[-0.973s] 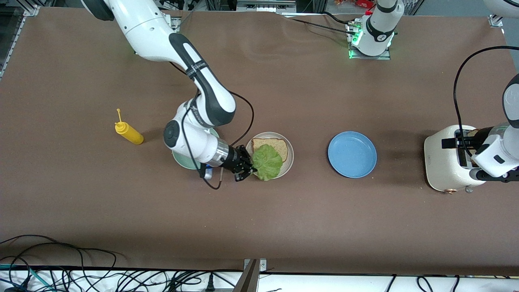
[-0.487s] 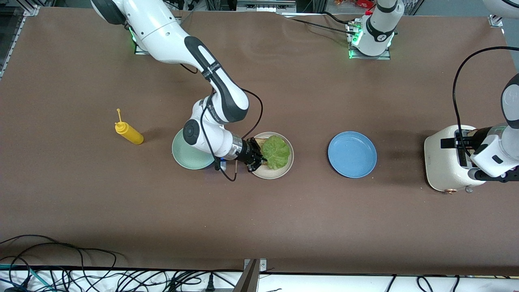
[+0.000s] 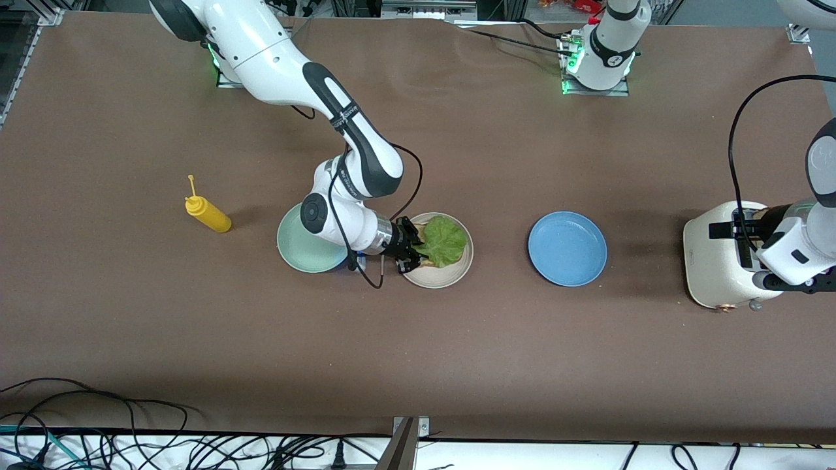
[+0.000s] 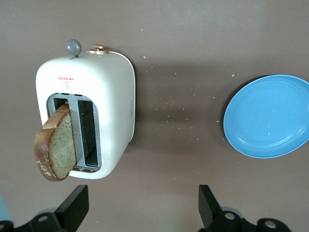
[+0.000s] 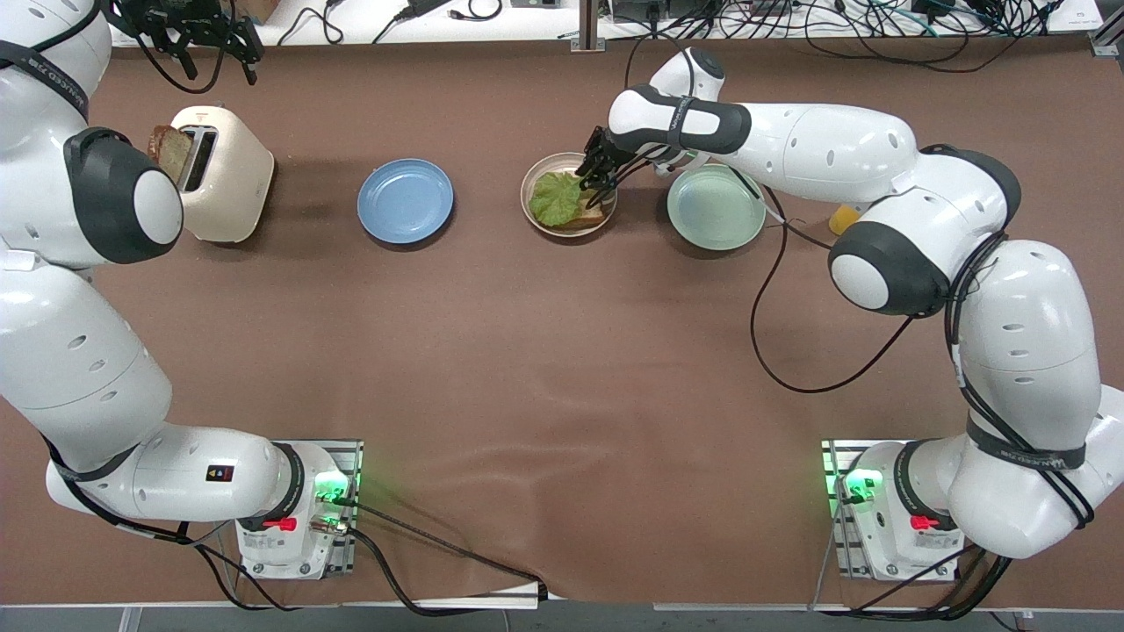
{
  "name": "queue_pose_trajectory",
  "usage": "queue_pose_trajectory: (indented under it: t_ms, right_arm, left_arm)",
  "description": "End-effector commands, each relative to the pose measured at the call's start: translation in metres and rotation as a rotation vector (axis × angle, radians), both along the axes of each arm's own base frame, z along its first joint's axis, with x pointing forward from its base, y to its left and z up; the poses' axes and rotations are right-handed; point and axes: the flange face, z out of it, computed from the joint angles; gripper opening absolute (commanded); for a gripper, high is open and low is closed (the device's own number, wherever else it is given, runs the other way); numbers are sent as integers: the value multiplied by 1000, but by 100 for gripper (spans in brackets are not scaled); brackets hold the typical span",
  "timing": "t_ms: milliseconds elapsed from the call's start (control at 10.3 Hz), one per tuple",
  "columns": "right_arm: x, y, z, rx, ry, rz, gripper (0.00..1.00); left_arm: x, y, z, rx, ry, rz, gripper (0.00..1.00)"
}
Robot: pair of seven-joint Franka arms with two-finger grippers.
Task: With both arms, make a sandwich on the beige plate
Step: 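Carry the lettuce with the right gripper and lay it on the bread, then move the right gripper back toward the mustard bottle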
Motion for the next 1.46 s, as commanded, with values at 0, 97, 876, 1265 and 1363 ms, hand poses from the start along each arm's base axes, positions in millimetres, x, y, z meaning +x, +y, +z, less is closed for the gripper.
queue_pose_trajectory:
  t_ms: [0,97,876,1265,1363]
  right_arm:
    - [10,-15,50,1,3,28,100]
    - [18,-29,78,1,12,46,100]
    - [31,-342,230,-15,53,716,100]
    - [13,-462,249,-11,-104,1175,100]
    - [11,-476,248,2,-146,1290,100]
  left_arm:
    - [-5,-1,4,34,9,-11,100]
    - [-5,-2,3,33,10,-13,100]
    - [-5,-3,2,34,12,-14,100]
    - [-4,-4,1,34,13,-16,100]
    - [-4,-4,1,34,13,-16,100]
